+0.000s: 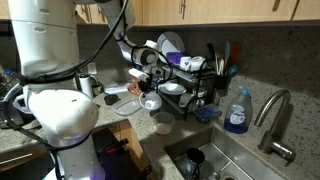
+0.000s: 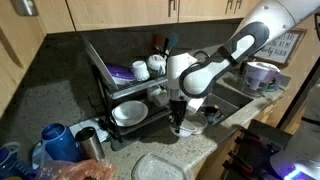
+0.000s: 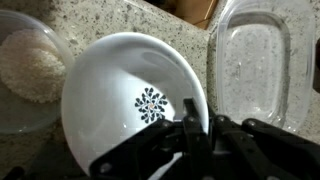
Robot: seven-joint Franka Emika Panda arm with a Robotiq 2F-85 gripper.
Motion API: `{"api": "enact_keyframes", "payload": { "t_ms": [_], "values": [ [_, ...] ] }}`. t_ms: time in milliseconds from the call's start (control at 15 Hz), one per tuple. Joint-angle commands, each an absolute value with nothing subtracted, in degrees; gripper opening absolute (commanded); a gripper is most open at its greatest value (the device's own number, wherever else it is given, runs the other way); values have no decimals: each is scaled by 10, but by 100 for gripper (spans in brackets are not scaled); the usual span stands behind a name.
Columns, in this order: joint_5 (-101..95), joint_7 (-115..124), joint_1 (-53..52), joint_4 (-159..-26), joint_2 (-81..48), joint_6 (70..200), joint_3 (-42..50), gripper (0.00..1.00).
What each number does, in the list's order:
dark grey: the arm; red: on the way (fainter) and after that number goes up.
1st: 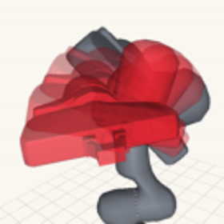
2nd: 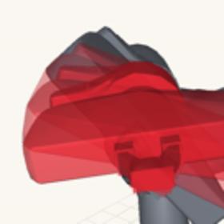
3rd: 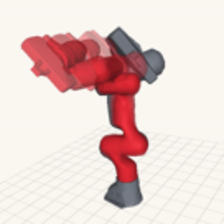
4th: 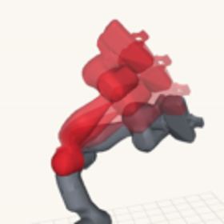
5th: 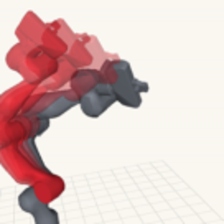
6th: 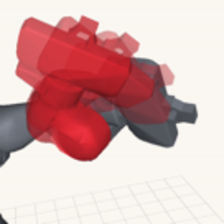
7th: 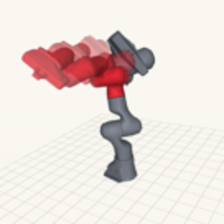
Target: Pour the contents of the white bowl into the clear bowl
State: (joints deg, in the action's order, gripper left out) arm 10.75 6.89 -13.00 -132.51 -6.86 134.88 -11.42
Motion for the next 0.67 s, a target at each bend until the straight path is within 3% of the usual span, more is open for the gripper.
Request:
{"api": "enact_keyframes", "payload": {
  "t_ms": [0,600],
  "values": [
    [54,132,-146,-1296,-78,1318,-120,2],
    [6,220,-182,-1225,-139,1251,-122,2]
  ]
}}
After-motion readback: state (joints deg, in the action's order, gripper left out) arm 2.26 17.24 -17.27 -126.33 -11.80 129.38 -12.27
